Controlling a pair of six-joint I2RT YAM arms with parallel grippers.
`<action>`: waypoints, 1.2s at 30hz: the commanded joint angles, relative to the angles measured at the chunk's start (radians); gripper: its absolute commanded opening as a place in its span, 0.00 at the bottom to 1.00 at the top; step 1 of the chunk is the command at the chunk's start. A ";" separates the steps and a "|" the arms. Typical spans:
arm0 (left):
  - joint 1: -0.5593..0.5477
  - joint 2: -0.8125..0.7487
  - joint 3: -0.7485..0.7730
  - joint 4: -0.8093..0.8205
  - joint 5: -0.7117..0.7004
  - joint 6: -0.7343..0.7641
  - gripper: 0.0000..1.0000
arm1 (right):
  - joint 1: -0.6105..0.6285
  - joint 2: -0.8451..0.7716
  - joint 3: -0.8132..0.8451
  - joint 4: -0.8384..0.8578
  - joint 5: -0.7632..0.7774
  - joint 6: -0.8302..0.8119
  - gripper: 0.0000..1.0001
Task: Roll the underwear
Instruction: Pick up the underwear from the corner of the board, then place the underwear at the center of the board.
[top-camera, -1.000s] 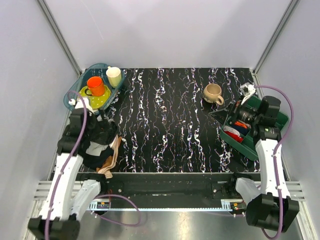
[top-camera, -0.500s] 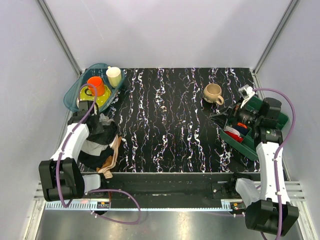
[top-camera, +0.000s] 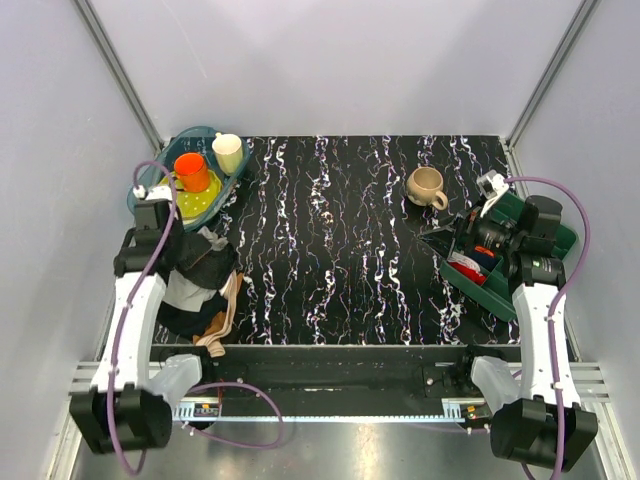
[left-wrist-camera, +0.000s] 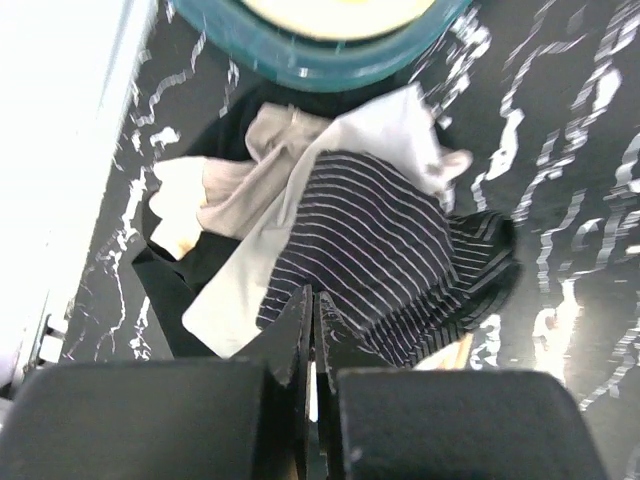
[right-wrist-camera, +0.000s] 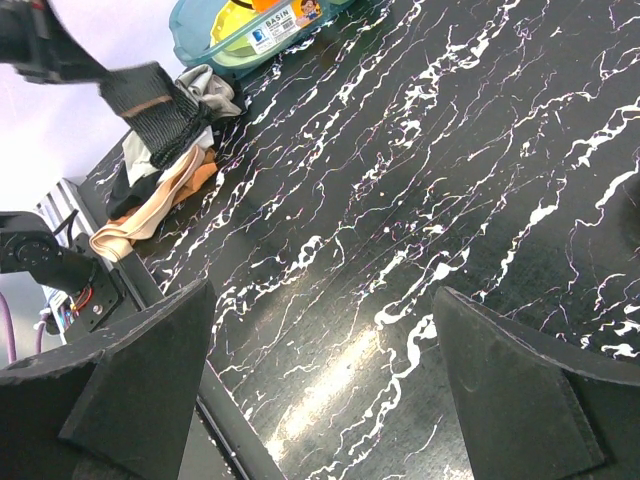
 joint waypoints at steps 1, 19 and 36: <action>-0.007 -0.183 0.113 -0.054 0.081 -0.017 0.00 | 0.003 0.006 0.038 0.020 -0.033 -0.015 1.00; -1.004 0.103 0.682 -0.049 0.176 -0.331 0.00 | 0.003 0.031 0.032 -0.003 -0.062 -0.101 1.00; -0.645 0.203 -0.085 0.557 0.342 -0.404 0.46 | 0.077 0.149 0.041 -0.215 -0.059 -0.409 1.00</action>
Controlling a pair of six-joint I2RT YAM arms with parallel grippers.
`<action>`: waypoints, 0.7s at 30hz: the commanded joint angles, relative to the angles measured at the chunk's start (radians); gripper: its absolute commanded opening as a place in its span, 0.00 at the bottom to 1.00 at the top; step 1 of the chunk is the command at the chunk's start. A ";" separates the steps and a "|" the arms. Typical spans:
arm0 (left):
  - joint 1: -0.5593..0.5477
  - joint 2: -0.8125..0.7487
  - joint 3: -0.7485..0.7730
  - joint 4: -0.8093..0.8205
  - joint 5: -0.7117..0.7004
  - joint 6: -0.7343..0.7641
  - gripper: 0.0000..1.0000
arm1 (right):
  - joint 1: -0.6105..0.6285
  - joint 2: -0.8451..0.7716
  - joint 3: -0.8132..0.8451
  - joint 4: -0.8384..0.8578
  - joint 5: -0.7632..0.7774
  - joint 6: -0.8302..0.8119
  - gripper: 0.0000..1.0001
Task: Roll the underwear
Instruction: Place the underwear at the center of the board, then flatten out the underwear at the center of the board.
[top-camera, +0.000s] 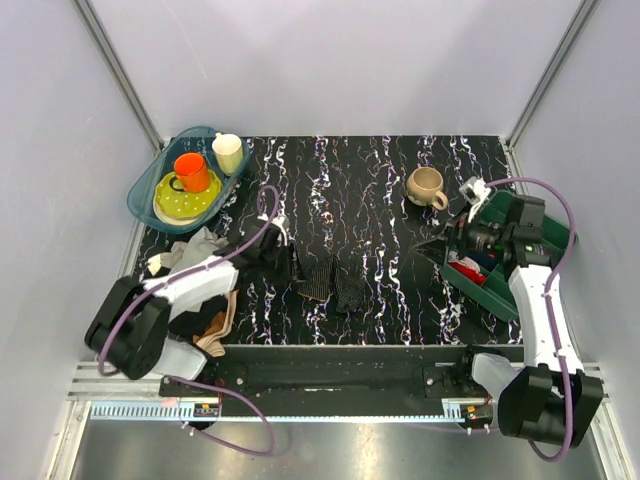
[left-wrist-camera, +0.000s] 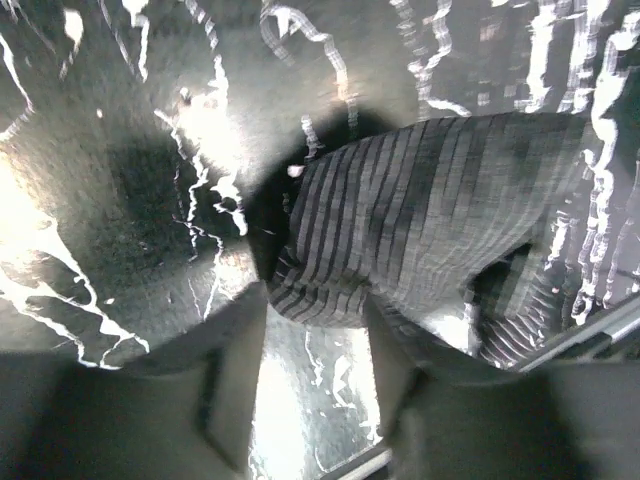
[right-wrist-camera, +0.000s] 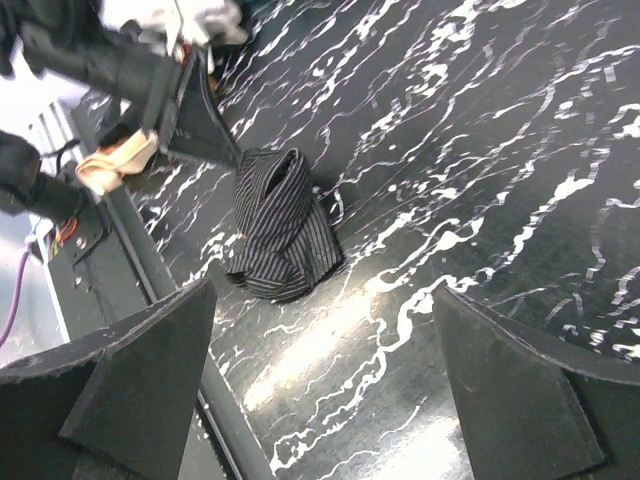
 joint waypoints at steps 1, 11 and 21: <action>0.003 -0.264 0.137 0.008 -0.079 0.123 0.56 | 0.100 0.053 0.053 -0.136 0.027 -0.210 1.00; 0.006 -0.576 0.165 -0.357 -0.148 0.513 0.81 | 0.682 0.354 0.191 -0.179 0.565 -0.280 0.88; 0.007 -0.641 0.112 -0.344 -0.246 0.508 0.79 | 0.951 0.550 0.190 -0.055 0.751 -0.200 0.52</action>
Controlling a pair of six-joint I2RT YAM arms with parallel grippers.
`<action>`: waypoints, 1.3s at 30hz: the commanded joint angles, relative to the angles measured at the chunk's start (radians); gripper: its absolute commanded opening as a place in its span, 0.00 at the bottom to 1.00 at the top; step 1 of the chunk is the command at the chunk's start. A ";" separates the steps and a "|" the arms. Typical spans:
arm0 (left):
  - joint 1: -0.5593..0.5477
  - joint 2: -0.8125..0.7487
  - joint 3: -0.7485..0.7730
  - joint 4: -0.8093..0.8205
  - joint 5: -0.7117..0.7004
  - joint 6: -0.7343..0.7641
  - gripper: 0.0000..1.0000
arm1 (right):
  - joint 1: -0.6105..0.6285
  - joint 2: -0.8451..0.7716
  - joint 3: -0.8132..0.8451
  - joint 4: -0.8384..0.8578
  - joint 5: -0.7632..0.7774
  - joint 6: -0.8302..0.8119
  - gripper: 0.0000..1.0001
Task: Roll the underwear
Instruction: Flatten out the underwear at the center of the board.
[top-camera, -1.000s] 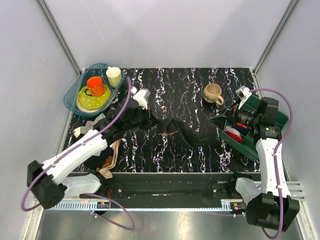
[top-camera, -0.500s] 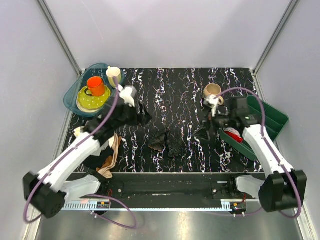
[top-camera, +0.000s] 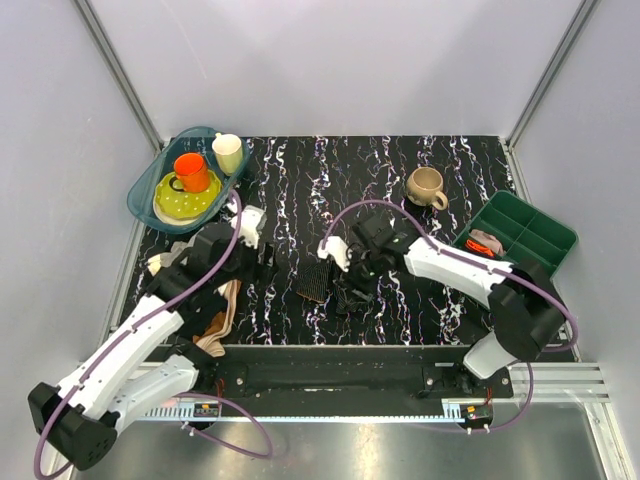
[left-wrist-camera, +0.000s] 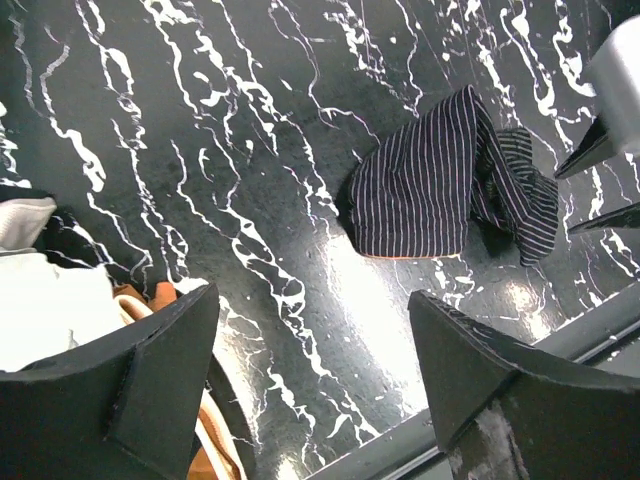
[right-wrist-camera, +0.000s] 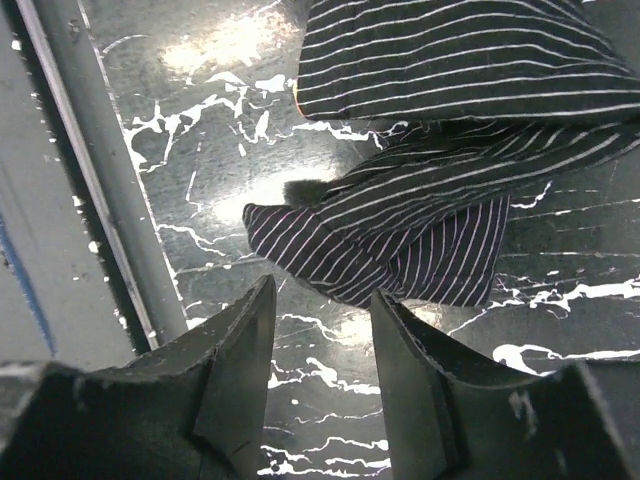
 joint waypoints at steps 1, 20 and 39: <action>0.008 -0.072 0.017 0.039 -0.075 0.028 0.79 | 0.042 0.062 0.040 0.056 0.087 0.035 0.59; -0.065 0.158 -0.010 0.168 0.310 -0.067 0.72 | -0.186 -0.070 0.005 0.053 -0.115 0.054 0.00; -0.351 0.603 0.131 0.275 -0.319 -0.218 0.62 | -0.239 -0.068 0.013 0.023 -0.212 0.070 0.00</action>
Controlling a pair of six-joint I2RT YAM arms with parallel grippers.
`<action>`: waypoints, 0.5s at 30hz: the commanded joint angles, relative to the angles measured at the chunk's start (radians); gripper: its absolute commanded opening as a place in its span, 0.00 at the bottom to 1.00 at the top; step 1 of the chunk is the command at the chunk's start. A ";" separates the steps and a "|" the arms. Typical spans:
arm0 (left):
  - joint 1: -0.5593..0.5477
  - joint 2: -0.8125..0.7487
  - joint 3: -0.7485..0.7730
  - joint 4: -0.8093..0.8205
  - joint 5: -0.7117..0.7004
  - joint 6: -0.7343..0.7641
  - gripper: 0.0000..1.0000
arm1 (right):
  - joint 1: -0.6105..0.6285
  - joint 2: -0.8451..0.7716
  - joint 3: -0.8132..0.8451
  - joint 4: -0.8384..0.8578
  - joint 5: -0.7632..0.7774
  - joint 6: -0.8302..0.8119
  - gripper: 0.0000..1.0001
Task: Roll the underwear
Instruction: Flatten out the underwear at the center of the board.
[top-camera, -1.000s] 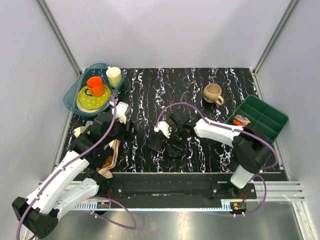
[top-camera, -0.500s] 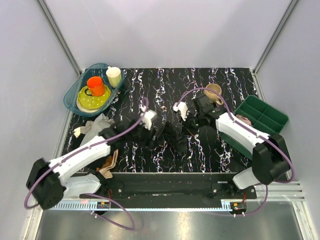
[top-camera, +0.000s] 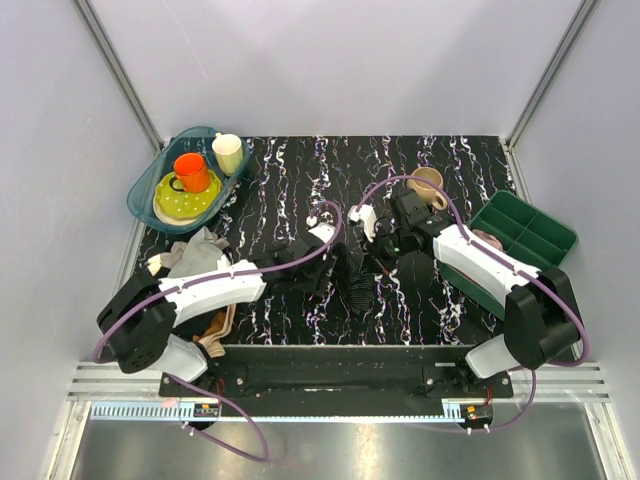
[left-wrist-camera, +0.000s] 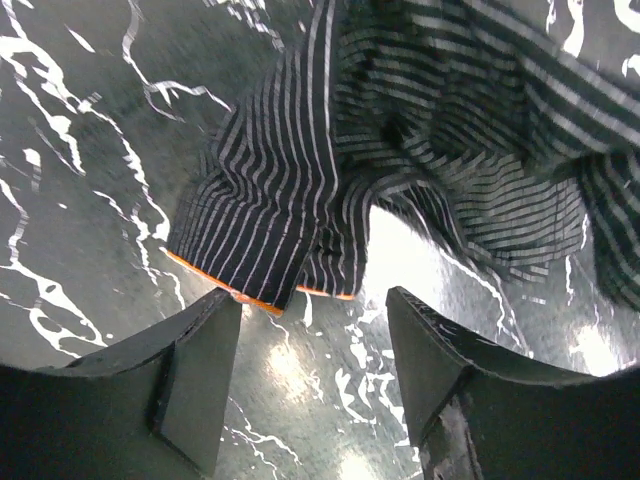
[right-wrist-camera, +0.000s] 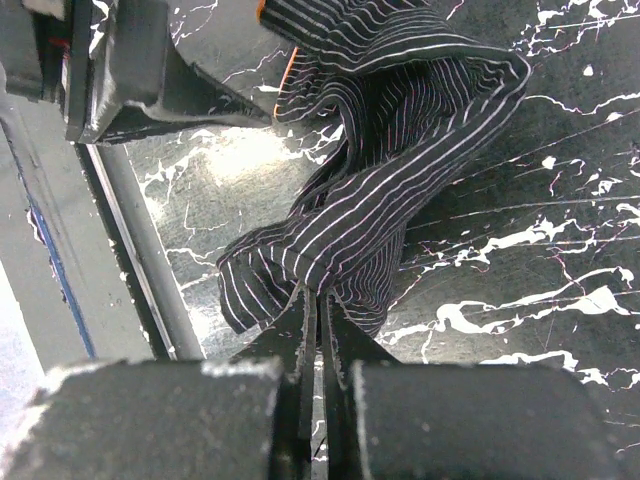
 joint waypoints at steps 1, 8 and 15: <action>-0.007 0.014 0.076 0.013 -0.137 0.013 0.62 | -0.009 -0.009 0.005 -0.002 -0.037 0.004 0.00; -0.007 0.083 0.120 -0.008 -0.175 0.038 0.25 | -0.013 -0.006 0.006 -0.008 -0.042 0.000 0.00; -0.006 0.051 0.194 -0.080 -0.204 0.067 0.00 | -0.026 -0.032 0.031 -0.025 -0.004 -0.011 0.00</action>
